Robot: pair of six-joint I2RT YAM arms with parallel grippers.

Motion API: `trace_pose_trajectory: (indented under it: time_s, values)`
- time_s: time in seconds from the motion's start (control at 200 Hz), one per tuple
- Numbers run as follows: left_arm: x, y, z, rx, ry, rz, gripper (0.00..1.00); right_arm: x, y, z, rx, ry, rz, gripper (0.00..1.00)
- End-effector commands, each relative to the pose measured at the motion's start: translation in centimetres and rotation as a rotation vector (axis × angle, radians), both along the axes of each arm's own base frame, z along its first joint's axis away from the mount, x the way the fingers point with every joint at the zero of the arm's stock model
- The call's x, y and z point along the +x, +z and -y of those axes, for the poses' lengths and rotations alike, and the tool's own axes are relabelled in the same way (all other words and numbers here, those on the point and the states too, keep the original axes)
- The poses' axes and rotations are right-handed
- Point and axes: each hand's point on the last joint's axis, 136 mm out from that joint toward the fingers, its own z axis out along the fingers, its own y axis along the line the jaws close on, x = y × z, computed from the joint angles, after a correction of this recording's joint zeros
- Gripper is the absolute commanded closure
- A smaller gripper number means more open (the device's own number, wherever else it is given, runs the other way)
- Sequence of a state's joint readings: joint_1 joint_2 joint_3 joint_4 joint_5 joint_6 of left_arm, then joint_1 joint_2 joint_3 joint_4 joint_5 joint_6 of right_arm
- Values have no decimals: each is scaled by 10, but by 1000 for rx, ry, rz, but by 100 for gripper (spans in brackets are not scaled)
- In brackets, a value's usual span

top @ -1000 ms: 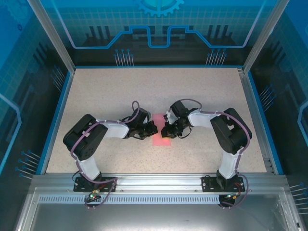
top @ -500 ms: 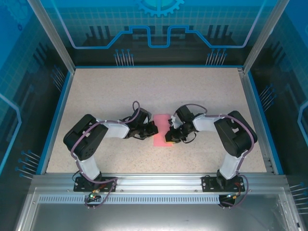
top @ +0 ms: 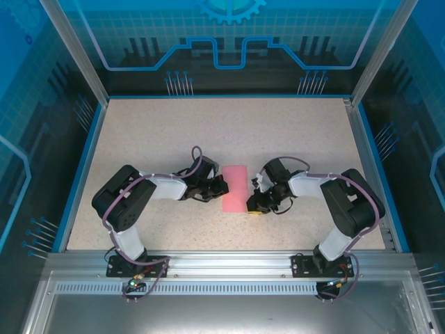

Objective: Fold a paper plane with a square sheet of paper (pick it up from the middle)
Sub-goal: Fold the triangle a second time at the center of the table.

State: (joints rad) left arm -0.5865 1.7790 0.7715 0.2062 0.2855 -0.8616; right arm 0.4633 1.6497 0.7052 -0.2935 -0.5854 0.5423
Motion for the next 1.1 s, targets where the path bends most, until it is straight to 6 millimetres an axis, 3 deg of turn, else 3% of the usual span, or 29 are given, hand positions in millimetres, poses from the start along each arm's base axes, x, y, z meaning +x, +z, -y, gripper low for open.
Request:
trace_pose_trajectory:
  time_s: [0.0, 0.255, 0.47, 0.7, 0.73, 1.095]
  values:
    - [-3, -7, -2, 28, -5, -30, 96, 6, 7, 17, -37, -51, 12, 78]
    - [1, 20, 7, -14, -33, 12, 94, 50, 21, 9, -16, -99, 74, 63]
    - [4, 32, 7, -10, -43, 40, 91, 66, 15, -1, 2, -114, 59, 62]
    - [2, 20, 6, 8, -47, 13, 92, 63, 3, -4, 0, -109, 25, 62]
    - [2, 18, 6, 12, -45, 8, 92, 72, 10, -9, 15, -107, 51, 62]
    - [-4, -6, -1, 64, -36, -60, 93, 70, 4, -12, 11, -112, 33, 63]
